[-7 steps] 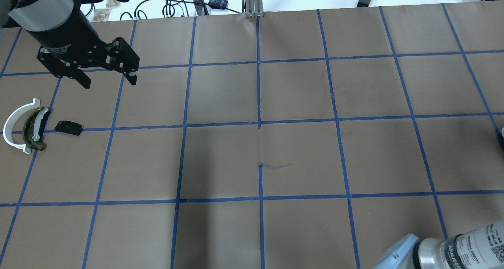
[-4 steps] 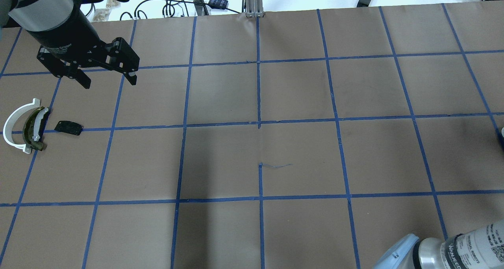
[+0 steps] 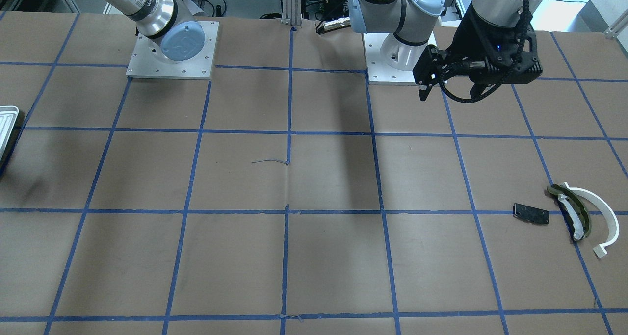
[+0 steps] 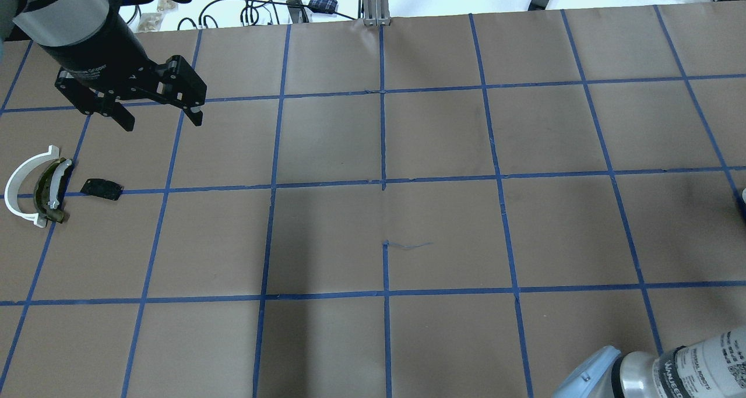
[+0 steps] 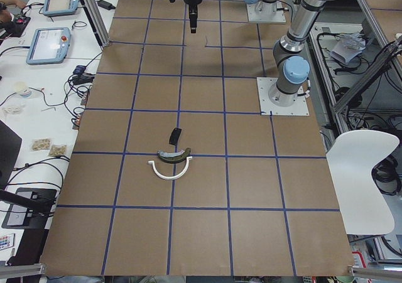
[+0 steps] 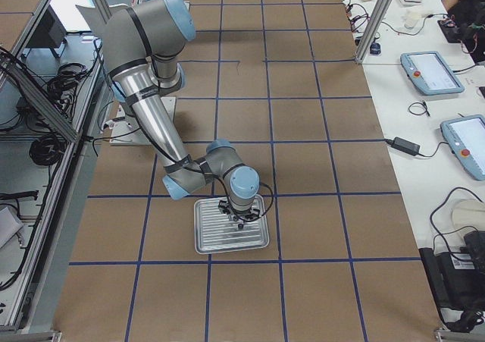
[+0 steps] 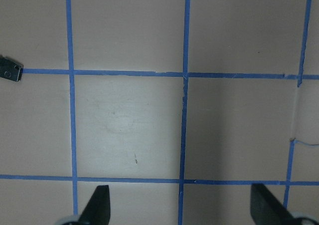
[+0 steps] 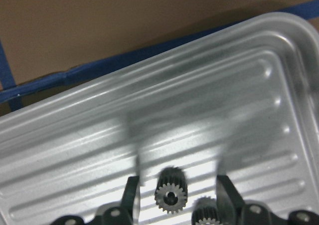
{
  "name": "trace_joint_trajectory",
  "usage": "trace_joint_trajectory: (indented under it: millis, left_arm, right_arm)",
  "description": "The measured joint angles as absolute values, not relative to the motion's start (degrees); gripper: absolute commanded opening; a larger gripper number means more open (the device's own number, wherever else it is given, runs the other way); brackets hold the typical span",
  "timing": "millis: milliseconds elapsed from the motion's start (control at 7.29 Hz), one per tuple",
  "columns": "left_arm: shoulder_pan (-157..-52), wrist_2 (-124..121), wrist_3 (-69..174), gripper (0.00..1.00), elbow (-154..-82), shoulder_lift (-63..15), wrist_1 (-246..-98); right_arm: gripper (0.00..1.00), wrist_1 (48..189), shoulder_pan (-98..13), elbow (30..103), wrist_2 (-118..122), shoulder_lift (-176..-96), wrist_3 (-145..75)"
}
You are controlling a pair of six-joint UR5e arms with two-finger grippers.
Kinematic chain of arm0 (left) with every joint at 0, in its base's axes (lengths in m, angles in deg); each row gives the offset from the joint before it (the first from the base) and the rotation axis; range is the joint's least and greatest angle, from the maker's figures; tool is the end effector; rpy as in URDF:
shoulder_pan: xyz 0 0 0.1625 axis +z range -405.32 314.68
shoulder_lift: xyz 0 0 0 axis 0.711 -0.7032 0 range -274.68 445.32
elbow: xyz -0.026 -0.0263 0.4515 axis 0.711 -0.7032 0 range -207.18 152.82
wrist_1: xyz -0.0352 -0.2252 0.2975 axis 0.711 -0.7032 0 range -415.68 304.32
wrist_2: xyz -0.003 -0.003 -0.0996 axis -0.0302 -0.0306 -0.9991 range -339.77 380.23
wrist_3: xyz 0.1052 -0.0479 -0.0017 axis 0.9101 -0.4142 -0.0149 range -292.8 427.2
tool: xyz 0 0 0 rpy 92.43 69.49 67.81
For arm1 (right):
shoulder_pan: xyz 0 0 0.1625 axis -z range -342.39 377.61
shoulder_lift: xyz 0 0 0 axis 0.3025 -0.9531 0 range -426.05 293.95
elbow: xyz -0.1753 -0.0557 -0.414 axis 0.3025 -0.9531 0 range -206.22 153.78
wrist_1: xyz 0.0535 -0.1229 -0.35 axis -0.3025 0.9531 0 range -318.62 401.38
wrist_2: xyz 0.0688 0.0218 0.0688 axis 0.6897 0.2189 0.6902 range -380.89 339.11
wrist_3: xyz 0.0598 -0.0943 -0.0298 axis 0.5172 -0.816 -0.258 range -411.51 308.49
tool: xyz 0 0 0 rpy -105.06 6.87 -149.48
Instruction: Place bearing gear from tray to pile
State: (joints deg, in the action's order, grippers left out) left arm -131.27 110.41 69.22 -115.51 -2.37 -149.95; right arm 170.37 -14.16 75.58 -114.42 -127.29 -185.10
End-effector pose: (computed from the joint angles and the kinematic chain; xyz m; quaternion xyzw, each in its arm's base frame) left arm -0.1022 -0.4385 0.5234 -0.0176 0.9998 0.0027 0.0014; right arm -0.4271 -0.4131 0.2139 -0.6112 0.7908 0.0292 0.0167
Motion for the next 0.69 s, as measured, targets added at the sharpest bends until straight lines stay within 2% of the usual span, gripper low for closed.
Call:
trace_joint_trajectory:
  millis: [274,686]
  left_arm:
    - [-131.27,110.41,69.22,1.0,-115.51,-2.39,-149.93]
    - [-131.27,110.41,69.22,1.0,-115.51,-2.4,-149.9]
  right_arm:
    - [0.29,170.33,-13.63,75.72,-114.33,-127.24,-184.99]
    - [0.24,170.09,-13.42,75.74,-114.34,-127.47,-184.22]
